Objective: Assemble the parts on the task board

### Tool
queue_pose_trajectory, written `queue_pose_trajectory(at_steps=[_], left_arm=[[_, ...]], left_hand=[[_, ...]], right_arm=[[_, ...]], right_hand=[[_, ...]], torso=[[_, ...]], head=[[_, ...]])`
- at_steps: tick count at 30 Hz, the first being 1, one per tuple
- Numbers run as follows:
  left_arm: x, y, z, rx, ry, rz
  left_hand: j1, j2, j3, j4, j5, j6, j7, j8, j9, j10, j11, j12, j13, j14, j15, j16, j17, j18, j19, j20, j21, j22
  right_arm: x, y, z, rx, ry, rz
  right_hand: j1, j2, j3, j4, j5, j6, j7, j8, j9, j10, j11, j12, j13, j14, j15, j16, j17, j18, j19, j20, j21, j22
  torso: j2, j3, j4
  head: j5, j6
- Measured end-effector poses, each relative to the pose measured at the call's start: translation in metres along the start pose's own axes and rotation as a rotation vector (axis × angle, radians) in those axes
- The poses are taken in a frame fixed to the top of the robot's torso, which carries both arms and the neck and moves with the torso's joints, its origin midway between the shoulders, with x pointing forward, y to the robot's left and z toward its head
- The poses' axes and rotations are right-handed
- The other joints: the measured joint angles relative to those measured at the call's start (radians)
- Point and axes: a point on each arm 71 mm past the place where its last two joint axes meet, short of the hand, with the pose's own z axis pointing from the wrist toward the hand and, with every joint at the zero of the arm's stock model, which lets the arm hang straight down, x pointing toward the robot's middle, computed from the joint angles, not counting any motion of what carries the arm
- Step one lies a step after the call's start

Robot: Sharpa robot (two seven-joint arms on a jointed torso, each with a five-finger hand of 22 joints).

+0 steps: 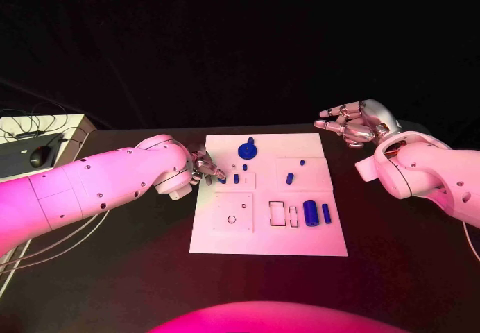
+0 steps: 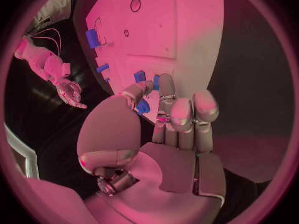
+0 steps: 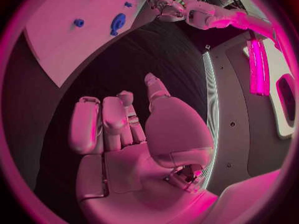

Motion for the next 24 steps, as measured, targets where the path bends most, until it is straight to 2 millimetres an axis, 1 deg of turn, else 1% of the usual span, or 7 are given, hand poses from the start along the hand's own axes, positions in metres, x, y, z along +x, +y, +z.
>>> queue_pose_trajectory(at_steps=[5, 7, 10, 16, 22, 23, 24], left_arm=[[0.0001, -0.0009, 0.0004, -0.001, 0.000, 0.002], [0.0001, -0.0012, 0.0006, -0.001, 0.000, 0.003], [-0.0001, -0.0016, 0.0012, -0.003, 0.000, 0.003], [-0.0004, -0.0025, 0.0019, -0.004, 0.002, 0.006], [-0.0003, -0.0032, 0.0023, -0.005, 0.005, 0.009], [0.0001, -0.0036, 0.0024, -0.005, 0.006, 0.011], [0.0003, -0.0038, 0.0025, -0.005, 0.007, 0.012]], left_hand=[[0.000, 0.000, 0.000, 0.000, 0.000, 0.000, 0.000, 0.000, 0.001, 0.000, 0.000, 0.000, 0.001, -0.001, 0.000, 0.005, 0.000, 0.000, 0.000, 0.000, 0.000, 0.000], [0.000, 0.000, 0.000, 0.000, 0.000, 0.000, 0.000, 0.000, 0.012, 0.000, 0.000, 0.000, 0.003, -0.001, 0.000, 0.009, 0.004, 0.000, 0.000, 0.000, 0.000, 0.002], [0.000, 0.000, -0.012, -0.012, 0.000, 0.002, -0.002, 0.000, 0.015, 0.002, 0.002, 0.000, 0.003, 0.000, -0.001, 0.018, 0.012, 0.000, 0.006, -0.002, 0.005, 0.005], [0.000, 0.000, -0.056, -0.056, -0.004, 0.013, 0.001, -0.007, 0.013, 0.004, 0.003, 0.000, -0.022, 0.002, -0.003, 0.026, 0.027, -0.001, 0.007, 0.000, 0.012, 0.010], [0.001, 0.001, -0.063, -0.063, -0.004, 0.031, 0.001, -0.020, -0.004, 0.004, 0.004, 0.003, -0.045, 0.002, -0.003, 0.030, 0.032, -0.001, 0.007, 0.000, 0.017, 0.014], [0.001, 0.001, -0.065, -0.065, -0.005, 0.033, 0.000, -0.024, -0.004, 0.004, 0.004, 0.007, -0.053, 0.002, -0.003, 0.034, 0.033, -0.007, 0.007, 0.000, 0.017, 0.014], [0.000, 0.001, -0.065, -0.065, -0.006, 0.035, 0.001, -0.027, -0.005, 0.004, 0.004, 0.008, -0.057, 0.002, -0.003, 0.034, 0.033, -0.007, 0.007, 0.000, 0.017, 0.015]], right_arm=[[0.0001, 0.0001, 0.0000, 0.000, 0.000, 0.000], [0.0002, 0.0001, 0.0000, 0.000, 0.000, 0.000], [0.0001, 0.0002, -0.0001, 0.000, 0.001, 0.000], [-0.0001, 0.0000, -0.0003, 0.000, 0.000, 0.000], [-0.0002, 0.0001, -0.0004, 0.000, 0.000, 0.000], [-0.0002, 0.0001, -0.0004, 0.000, 0.000, 0.000], [-0.0002, 0.0001, -0.0004, 0.000, 0.000, 0.000]], right_hand=[[0.000, 0.000, 0.000, 0.000, 0.000, 0.000, 0.000, 0.000, 0.000, 0.000, 0.000, 0.000, 0.000, 0.000, 0.000, 0.000, 0.000, 0.000, 0.000, 0.000, 0.000, 0.000], [0.000, 0.000, 0.000, 0.000, 0.000, 0.000, 0.000, 0.000, 0.000, 0.000, 0.000, 0.000, 0.000, 0.000, 0.000, 0.000, 0.000, 0.000, 0.000, 0.000, 0.000, 0.000], [0.000, 0.000, 0.000, 0.000, 0.000, 0.000, 0.000, 0.000, 0.000, 0.000, 0.000, 0.000, 0.000, 0.000, 0.000, 0.000, 0.000, 0.000, 0.000, 0.000, 0.000, 0.000], [0.000, 0.000, 0.000, 0.000, 0.000, 0.000, 0.000, 0.000, 0.000, 0.000, 0.000, 0.000, 0.000, 0.000, 0.000, 0.000, 0.000, 0.000, 0.000, 0.000, 0.000, 0.000], [0.000, 0.000, 0.000, 0.000, 0.000, 0.000, -0.001, 0.000, 0.000, 0.000, 0.000, 0.000, 0.000, 0.000, 0.000, 0.000, 0.000, 0.000, 0.000, 0.000, 0.000, 0.000], [0.000, 0.000, 0.000, 0.000, 0.000, 0.000, -0.001, 0.000, 0.000, 0.000, 0.000, 0.000, 0.000, 0.000, 0.000, 0.000, 0.000, 0.000, 0.000, 0.000, 0.000, 0.000], [0.000, 0.000, 0.000, 0.000, 0.000, 0.000, -0.001, 0.000, 0.000, 0.000, 0.000, 0.000, 0.000, 0.000, 0.000, 0.000, 0.000, 0.000, 0.000, 0.000, 0.000, 0.000]], torso=[[0.000, 0.0007, -0.0001], [0.000, 0.0011, -0.0002], [0.000, 0.0013, -0.0008], [0.000, 0.0019, -0.0011], [-0.001, 0.0016, -0.0009], [-0.001, 0.0015, -0.0009], [-0.001, 0.0014, -0.0008]], head=[[0.000, 0.000], [0.000, 0.000], [0.000, -0.001], [0.000, -0.002], [0.000, -0.004], [0.000, -0.004], [0.000, -0.004]])
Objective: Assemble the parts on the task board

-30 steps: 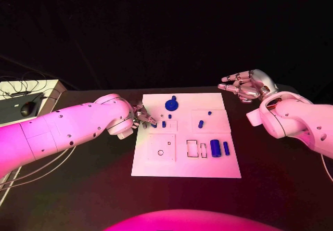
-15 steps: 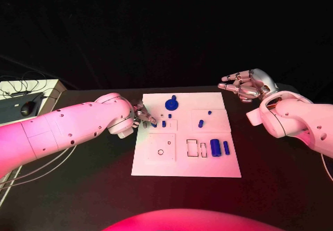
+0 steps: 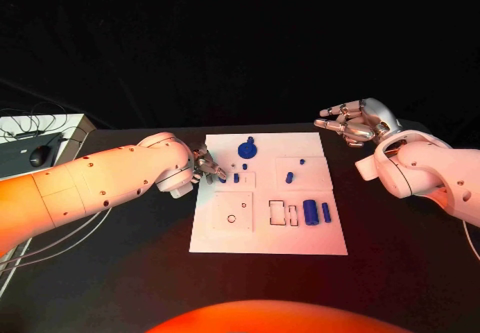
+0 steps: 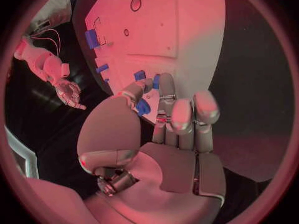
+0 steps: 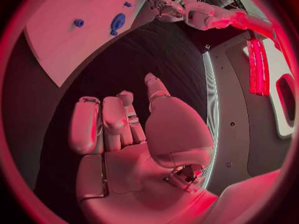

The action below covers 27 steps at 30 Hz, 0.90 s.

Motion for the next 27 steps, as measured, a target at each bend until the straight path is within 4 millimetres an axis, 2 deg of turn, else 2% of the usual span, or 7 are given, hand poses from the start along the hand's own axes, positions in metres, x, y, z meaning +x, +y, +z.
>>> queue_pose_trajectory(at_steps=[21, 25, 27], left_arm=[[0.0011, -0.0029, 0.0015, 0.004, -0.003, 0.006], [0.0015, -0.0033, 0.0024, 0.002, -0.003, 0.006], [0.0014, -0.0034, 0.0029, 0.002, -0.003, 0.006]], left_hand=[[0.006, -0.005, -0.007, -0.007, -0.009, 0.014, -0.004, -0.009, -0.004, 0.000, 0.000, 0.023, -0.046, 0.000, 0.001, 0.000, -0.008, -0.001, 0.004, -0.003, 0.006, 0.002], [0.007, -0.004, -0.035, 0.008, -0.009, 0.018, -0.007, -0.009, -0.005, 0.000, 0.000, 0.023, -0.050, 0.001, 0.002, 0.000, -0.010, -0.001, 0.004, -0.003, -0.003, -0.004], [0.016, 0.005, -0.055, 0.015, -0.009, 0.018, -0.007, -0.011, -0.006, 0.000, 0.000, 0.023, -0.051, 0.001, 0.002, 0.000, -0.012, -0.001, 0.004, -0.003, -0.005, -0.005]], right_arm=[[0.0001, 0.0002, -0.0001, -0.001, 0.001, 0.000], [0.0002, 0.0003, -0.0001, -0.001, 0.001, 0.000], [0.0003, 0.0003, -0.0001, -0.001, 0.001, 0.000]], right_hand=[[0.000, 0.000, 0.000, 0.000, 0.000, -0.001, -0.002, 0.000, 0.000, 0.000, 0.000, 0.000, 0.000, 0.000, 0.000, 0.000, 0.000, 0.000, 0.000, 0.000, 0.000, 0.001], [0.000, 0.000, 0.000, 0.000, 0.000, -0.001, -0.002, 0.000, 0.000, 0.000, 0.000, 0.000, 0.000, 0.000, 0.000, 0.000, 0.000, 0.000, 0.000, 0.000, 0.000, 0.001], [0.000, 0.000, 0.000, 0.000, 0.000, -0.001, -0.002, 0.000, 0.000, -0.002, -0.002, 0.000, 0.000, 0.000, 0.000, 0.000, 0.000, 0.000, 0.000, 0.000, 0.000, 0.001]], torso=[[0.001, -0.0013, 0.0004], [0.001, -0.0012, 0.0001], [0.001, -0.0012, 0.0001]], head=[[-0.001, 0.000], [-0.002, -0.001], [-0.002, -0.001]])
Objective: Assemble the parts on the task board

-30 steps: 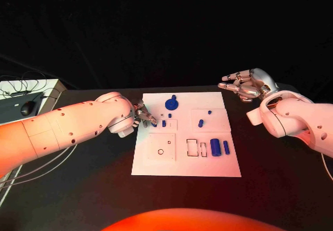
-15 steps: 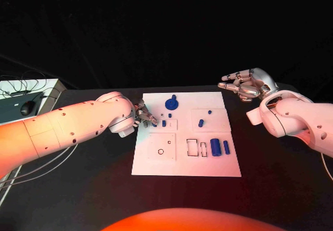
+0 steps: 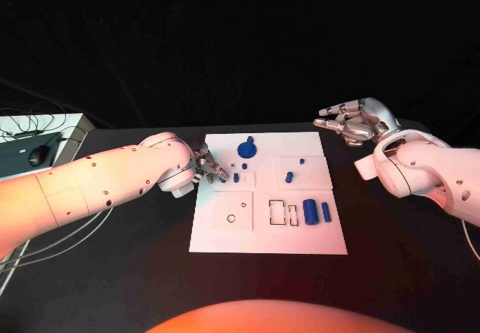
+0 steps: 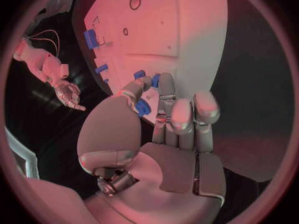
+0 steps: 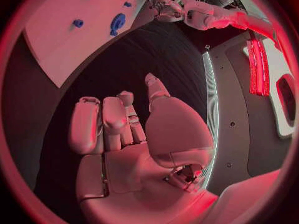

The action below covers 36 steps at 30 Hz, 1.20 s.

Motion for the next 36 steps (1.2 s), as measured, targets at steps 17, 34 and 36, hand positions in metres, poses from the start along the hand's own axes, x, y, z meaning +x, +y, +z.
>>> queue_pose_trajectory(at_steps=[17, 34, 36], left_arm=[[-0.0010, -0.0006, 0.0027, -0.004, 0.003, 0.001], [-0.0009, 0.0008, -0.0004, 0.001, 0.016, 0.007], [-0.0008, 0.0014, -0.0008, 0.001, 0.017, 0.007]], left_hand=[[0.063, 0.058, -0.179, 0.049, -0.003, 0.032, -0.032, -0.008, -0.019, 0.000, 0.000, 0.000, -0.001, -0.004, -0.004, -0.012, -0.012, 0.000, 0.000, 0.000, -0.016, -0.007], [0.090, 0.086, -0.339, 0.112, -0.002, 0.053, -0.053, 0.003, -0.019, -0.004, -0.005, 0.000, 0.011, -0.007, -0.007, -0.012, -0.013, 0.001, 0.000, 0.000, -0.016, -0.007], [0.093, 0.088, -0.371, 0.129, -0.002, 0.054, -0.055, 0.009, -0.015, -0.004, -0.005, 0.000, 0.013, -0.007, -0.007, -0.012, -0.013, 0.001, 0.000, 0.000, -0.016, -0.006]], right_arm=[[-0.0004, -0.0002, -0.0001, 0.000, -0.001, 0.000], [-0.0008, -0.0005, 0.0000, 0.000, -0.002, -0.001], [-0.0007, -0.0005, 0.0000, 0.000, -0.002, -0.001]], right_hand=[[0.000, 0.000, 0.000, 0.000, 0.000, 0.000, 0.000, 0.000, 0.000, 0.000, 0.000, 0.000, 0.000, 0.000, 0.000, 0.000, 0.000, 0.000, 0.000, 0.000, 0.000, 0.000], [0.000, 0.000, 0.000, 0.000, 0.000, -0.003, 0.000, 0.000, 0.000, 0.000, 0.000, 0.000, 0.000, 0.000, 0.000, 0.000, 0.000, 0.000, 0.000, 0.000, 0.000, -0.001], [0.000, 0.000, 0.000, 0.000, 0.000, -0.001, 0.002, 0.000, 0.000, 0.000, 0.000, 0.000, 0.000, 0.000, 0.000, 0.000, 0.000, 0.000, 0.000, 0.000, 0.000, -0.001]], torso=[[-0.001, 0.0000, -0.0001], [0.000, -0.0008, 0.0005], [0.000, -0.0008, 0.0005]], head=[[-0.004, -0.002], [-0.006, -0.002], [-0.006, -0.001]])
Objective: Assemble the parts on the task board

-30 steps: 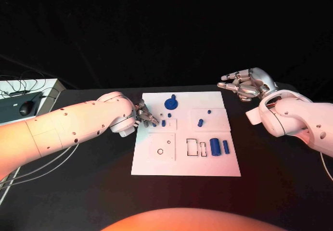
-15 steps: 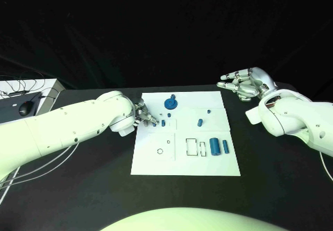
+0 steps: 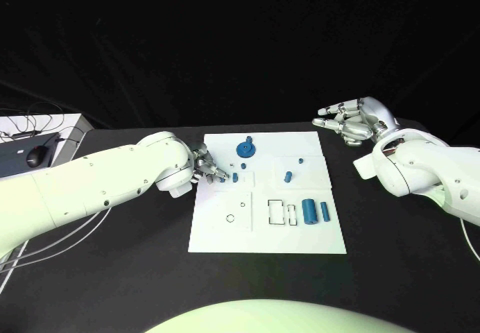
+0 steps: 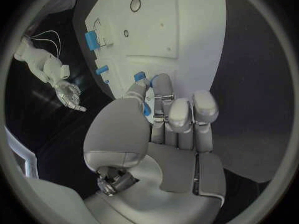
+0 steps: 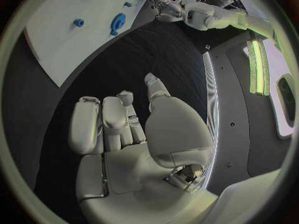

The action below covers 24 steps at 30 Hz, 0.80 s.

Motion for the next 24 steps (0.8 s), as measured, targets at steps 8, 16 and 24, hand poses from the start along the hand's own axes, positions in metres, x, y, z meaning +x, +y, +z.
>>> queue_pose_trajectory(at_steps=[8, 16, 24], left_arm=[[-0.0006, 0.0014, -0.0025, 0.004, 0.000, -0.002], [-0.0045, 0.0007, -0.0053, 0.011, -0.006, -0.010], [-0.0095, -0.0013, -0.0090, 0.022, -0.014, -0.020]], left_hand=[[0.008, 0.008, -0.070, 0.038, 0.000, -0.005, 0.002, 0.007, 0.004, 0.000, 0.000, 0.000, 0.005, 0.002, -0.002, 0.000, 0.000, 0.000, 0.000, 0.000, 0.000, 0.002], [0.007, 0.008, -0.083, 0.044, 0.001, -0.005, 0.002, 0.008, 0.006, 0.000, 0.000, 0.000, 0.005, 0.003, -0.002, 0.000, 0.003, 0.000, 0.000, 0.000, 0.000, 0.003], [-0.003, 0.018, -0.136, 0.055, -0.002, -0.005, 0.002, 0.019, 0.014, 0.000, 0.000, 0.000, 0.006, 0.002, -0.002, 0.000, 0.005, 0.000, 0.000, 0.000, 0.000, 0.005]], right_arm=[[-0.0001, -0.0001, 0.0001, 0.000, 0.000, 0.000], [-0.0003, -0.0004, 0.0001, 0.000, -0.001, -0.001], [-0.0002, -0.0006, 0.0002, 0.000, -0.001, -0.001]], right_hand=[[0.000, 0.000, 0.000, 0.000, 0.000, 0.002, 0.002, 0.000, 0.000, 0.000, 0.000, 0.000, 0.000, 0.000, 0.000, 0.000, 0.000, 0.000, 0.000, 0.000, 0.000, 0.001], [0.000, 0.000, 0.000, 0.000, 0.000, 0.002, 0.002, 0.000, 0.000, 0.000, 0.000, 0.000, 0.000, 0.000, 0.000, 0.000, 0.000, 0.000, 0.000, 0.000, 0.000, 0.001], [0.000, 0.000, 0.000, 0.000, 0.000, 0.002, 0.001, 0.000, 0.000, 0.002, 0.002, 0.000, 0.000, 0.000, 0.000, 0.000, 0.000, 0.000, 0.000, 0.000, 0.000, 0.001]], torso=[[0.000, -0.0001, 0.0001], [0.000, 0.0000, 0.0006], [0.000, 0.0006, 0.0001]], head=[[-0.001, 0.001], [-0.001, 0.001], [-0.001, 0.002]])
